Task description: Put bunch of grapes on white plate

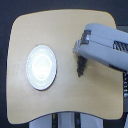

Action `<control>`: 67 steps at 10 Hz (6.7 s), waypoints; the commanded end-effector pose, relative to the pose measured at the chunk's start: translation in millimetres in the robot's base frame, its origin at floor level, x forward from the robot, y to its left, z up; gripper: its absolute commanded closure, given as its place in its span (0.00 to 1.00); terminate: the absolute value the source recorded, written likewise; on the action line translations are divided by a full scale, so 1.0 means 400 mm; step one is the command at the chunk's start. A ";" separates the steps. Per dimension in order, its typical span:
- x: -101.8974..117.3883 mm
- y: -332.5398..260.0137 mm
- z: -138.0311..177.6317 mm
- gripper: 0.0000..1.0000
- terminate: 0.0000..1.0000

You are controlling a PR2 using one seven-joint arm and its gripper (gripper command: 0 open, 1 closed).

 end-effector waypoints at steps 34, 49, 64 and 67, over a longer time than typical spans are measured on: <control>-0.076 0.658 0.243 1.00 0.00; -0.066 0.633 0.053 1.00 0.00; -0.083 0.622 0.103 0.00 0.00; -0.065 0.604 0.187 0.00 0.00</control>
